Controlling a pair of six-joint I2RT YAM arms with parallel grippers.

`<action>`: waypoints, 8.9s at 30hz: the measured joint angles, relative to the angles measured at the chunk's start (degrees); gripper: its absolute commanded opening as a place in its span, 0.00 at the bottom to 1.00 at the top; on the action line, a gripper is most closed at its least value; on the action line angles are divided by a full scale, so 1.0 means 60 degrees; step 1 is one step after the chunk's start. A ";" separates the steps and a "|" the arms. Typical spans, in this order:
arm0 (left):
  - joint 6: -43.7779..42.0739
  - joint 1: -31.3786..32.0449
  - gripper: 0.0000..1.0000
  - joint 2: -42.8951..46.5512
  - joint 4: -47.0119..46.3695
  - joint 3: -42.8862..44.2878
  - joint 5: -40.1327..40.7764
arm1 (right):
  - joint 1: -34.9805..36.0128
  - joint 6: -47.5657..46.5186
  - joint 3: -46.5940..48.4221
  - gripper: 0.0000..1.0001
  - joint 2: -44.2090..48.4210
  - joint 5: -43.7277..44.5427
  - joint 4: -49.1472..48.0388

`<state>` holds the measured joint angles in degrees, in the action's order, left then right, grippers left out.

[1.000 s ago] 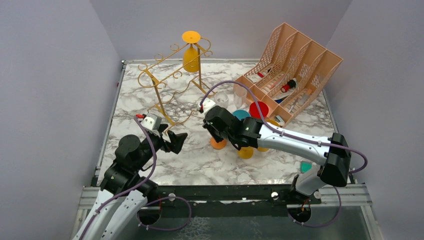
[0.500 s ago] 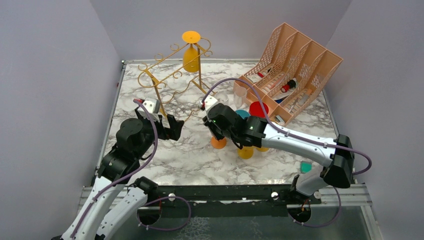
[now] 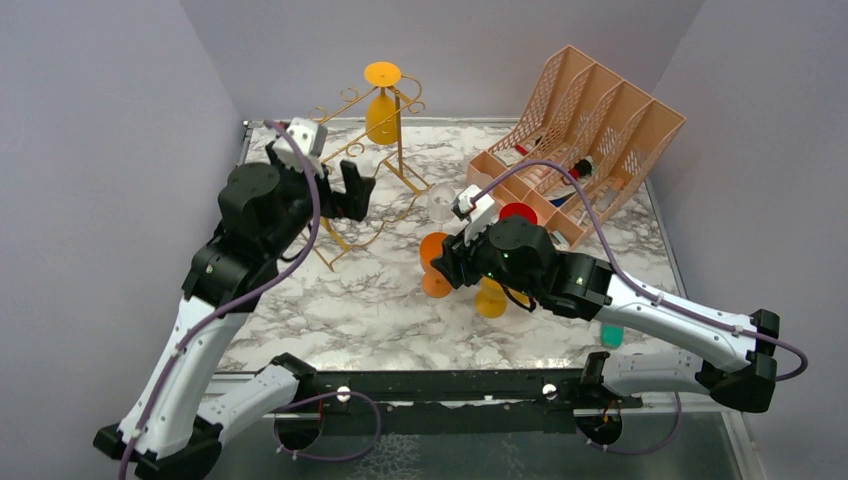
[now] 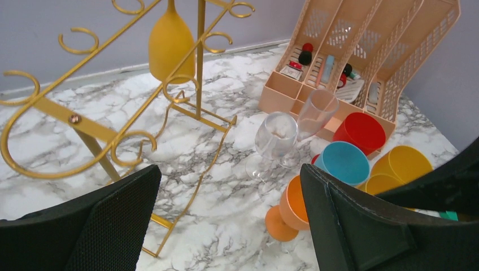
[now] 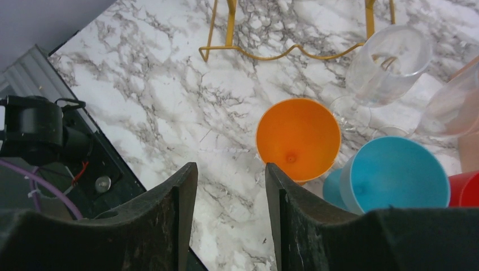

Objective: Take the wine glass off the wine glass rack
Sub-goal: Place the wine glass at the center of the board, then pick up the wine glass from the wine rack, then place the wine glass at the center of the board.

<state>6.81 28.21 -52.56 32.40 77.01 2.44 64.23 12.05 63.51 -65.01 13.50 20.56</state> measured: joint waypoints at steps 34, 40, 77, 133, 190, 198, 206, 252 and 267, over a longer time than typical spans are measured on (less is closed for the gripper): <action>0.0554 -0.4120 0.74 -1.0976 0.0058 1.0167 -0.5329 | 0.0000 0.1785 -0.1293 0.54 0.1657 -0.1249 -0.0353; 0.1126 -0.4120 0.67 -1.1431 -0.0302 1.0218 -0.5890 | 0.0000 0.1843 -0.1293 0.54 0.1661 -0.1271 -0.0262; 0.1300 -0.4127 0.37 -1.1584 -0.0801 0.9945 -0.7191 | 0.0000 0.2422 -0.1293 0.55 0.1774 -0.1599 -0.0193; 0.6003 -0.4801 0.00 -1.1173 -0.4969 0.8535 -0.7169 | 0.0000 0.2575 -0.1293 0.56 0.1570 -0.1683 -0.0189; 0.2033 -0.6710 0.00 0.2215 -0.0459 -0.2892 0.0495 | 0.0000 0.2951 -0.1472 0.57 0.1698 -0.1563 -0.1038; 0.2062 -0.6411 0.00 0.3832 0.0805 -0.3996 -0.1417 | 0.0000 0.3450 -0.2189 0.58 0.1978 -0.1716 -0.1446; 0.2000 -0.5293 0.00 0.4211 0.1581 -0.4692 -0.4200 | 0.0000 0.3883 -0.2677 0.59 0.2193 -0.1898 -0.1701; 0.2014 -0.3869 0.37 0.4597 -0.0634 -0.6054 -1.1366 | -0.0022 0.3636 -0.2273 0.01 -0.1392 -0.6404 -0.5890; 0.1300 -0.3858 0.00 0.5176 -0.0353 -0.6094 -1.0918 | -0.0007 0.2186 -0.1770 0.35 -0.1373 -0.6142 -0.5606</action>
<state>14.61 5.06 -21.50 30.28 40.45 -63.07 64.18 25.17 52.88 -73.25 -23.35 -13.08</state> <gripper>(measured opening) 0.026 0.304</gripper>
